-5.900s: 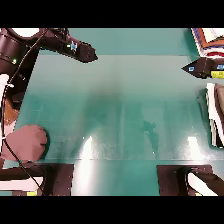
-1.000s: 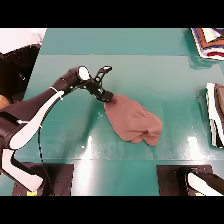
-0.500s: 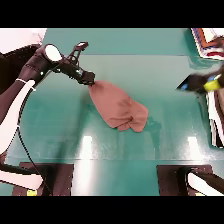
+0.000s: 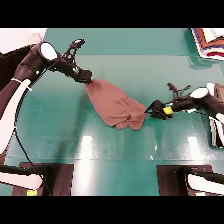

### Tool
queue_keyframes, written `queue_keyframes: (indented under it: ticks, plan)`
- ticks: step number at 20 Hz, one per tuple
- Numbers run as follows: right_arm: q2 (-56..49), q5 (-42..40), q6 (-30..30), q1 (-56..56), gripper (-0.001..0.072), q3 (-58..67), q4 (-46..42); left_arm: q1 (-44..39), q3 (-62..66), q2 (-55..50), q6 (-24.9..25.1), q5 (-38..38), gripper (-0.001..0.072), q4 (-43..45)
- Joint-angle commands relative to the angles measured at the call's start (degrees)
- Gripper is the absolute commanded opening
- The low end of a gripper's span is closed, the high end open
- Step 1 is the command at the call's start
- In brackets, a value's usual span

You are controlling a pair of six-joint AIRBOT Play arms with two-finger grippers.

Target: Fold the shirts.

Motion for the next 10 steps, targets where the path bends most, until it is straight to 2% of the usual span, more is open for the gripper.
queue_keyframes:
  ticks: [1,2,3,6,10]
  plan:
    - [-7.4,-4.4,-1.0,5.4,0.0353,4.5,2.5,0.1,0.0,0.1,0.0,-0.2,0.0031,0.1]
    - [-8.9,-4.5,-1.0,6.3,0.0200,6.6,2.4,0.1,0.0,0.2,-0.1,-0.6,0.0030,0.1]
    - [-9.7,-4.4,-2.0,6.8,0.0009,8.5,2.5,0.1,0.0,0.7,-0.2,-0.8,0.0030,0.1]
    - [-6.3,-3.4,-2.4,6.1,0.0014,14.3,0.6,0.1,0.1,6.7,-0.3,0.4,0.0030,3.1]
    - [6.8,2.4,-2.4,1.3,0.0013,26.0,-5.4,0.1,0.2,22.2,0.0,3.3,0.0031,7.2]
